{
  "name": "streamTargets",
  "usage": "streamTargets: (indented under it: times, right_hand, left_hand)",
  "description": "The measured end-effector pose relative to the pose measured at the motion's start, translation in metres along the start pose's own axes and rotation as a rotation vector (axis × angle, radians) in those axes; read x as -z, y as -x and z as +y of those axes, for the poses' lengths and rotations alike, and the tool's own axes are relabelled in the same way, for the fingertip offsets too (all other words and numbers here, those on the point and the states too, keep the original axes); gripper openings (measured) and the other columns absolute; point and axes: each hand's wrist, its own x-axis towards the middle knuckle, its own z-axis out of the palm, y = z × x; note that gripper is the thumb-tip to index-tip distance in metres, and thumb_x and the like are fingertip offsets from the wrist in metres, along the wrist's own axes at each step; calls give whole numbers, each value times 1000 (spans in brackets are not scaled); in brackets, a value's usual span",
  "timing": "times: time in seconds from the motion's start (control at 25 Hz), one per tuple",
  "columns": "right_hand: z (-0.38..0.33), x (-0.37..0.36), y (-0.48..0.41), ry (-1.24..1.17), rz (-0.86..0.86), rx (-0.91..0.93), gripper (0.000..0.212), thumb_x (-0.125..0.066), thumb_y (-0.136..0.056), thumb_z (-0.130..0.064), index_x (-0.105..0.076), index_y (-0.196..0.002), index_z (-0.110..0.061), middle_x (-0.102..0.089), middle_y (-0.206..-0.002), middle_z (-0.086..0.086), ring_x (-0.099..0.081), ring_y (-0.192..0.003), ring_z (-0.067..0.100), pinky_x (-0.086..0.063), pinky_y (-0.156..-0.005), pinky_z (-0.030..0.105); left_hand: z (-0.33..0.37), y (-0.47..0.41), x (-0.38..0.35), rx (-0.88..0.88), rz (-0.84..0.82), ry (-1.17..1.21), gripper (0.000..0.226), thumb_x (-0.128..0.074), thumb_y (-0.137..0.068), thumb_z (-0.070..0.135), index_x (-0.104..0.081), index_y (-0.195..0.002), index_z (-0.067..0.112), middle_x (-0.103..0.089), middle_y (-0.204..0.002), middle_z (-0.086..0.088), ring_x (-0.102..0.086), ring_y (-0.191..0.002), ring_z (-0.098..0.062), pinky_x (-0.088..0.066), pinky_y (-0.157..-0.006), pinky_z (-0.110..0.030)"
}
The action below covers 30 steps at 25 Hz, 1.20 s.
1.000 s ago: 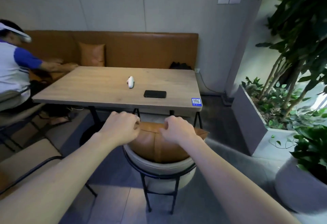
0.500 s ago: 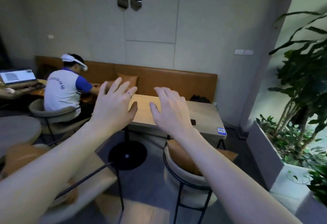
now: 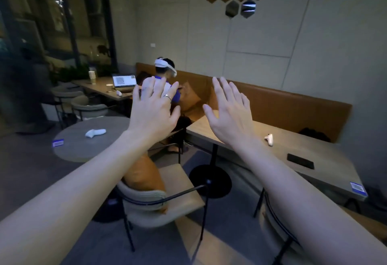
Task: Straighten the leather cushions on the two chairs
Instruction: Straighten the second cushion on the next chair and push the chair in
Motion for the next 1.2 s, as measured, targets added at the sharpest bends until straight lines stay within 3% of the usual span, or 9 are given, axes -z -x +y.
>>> streamTargets:
  times: [0.4,0.8,1.04,1.2]
  right_hand:
    - [-37,-203,-24,-98,-247,-4,70,-41,-104,-50,-24,-164,-19,-30,-169,7,-28,-155,30,-27,-121,52]
    - [-60,-410,10,-159,-676,-105,74,-33,-104,-58,-12,-166,-22,-18,-173,5,-20,-156,29,-22,-121,54]
    - [-101,-478,58,-203,-939,-289,74,-29,-104,-62,-6,-166,-28,-8,-174,4,-15,-156,33,-18,-119,62]
    - [-134,-516,83,-212,-1038,-496,74,-24,-102,-67,-6,-165,-33,-9,-173,7,-15,-155,34,-17,-118,64]
  left_hand:
    - [-130,14,-124,271,-281,-52,62,-42,-103,45,-28,-160,25,-27,-168,-10,-13,-156,-30,-11,-121,-60]
    - [-214,43,-304,474,-598,-17,64,-42,-102,46,-29,-159,22,-31,-166,-10,-19,-154,-32,-20,-118,-63]
    - [-249,80,-381,706,-761,206,68,-52,-98,49,-29,-158,26,-32,-163,-10,-30,-146,-37,-31,-110,-63]
    - [-285,102,-421,923,-859,446,91,-57,-81,65,-25,-158,30,-36,-158,-13,-43,-138,-42,-40,-110,-60]
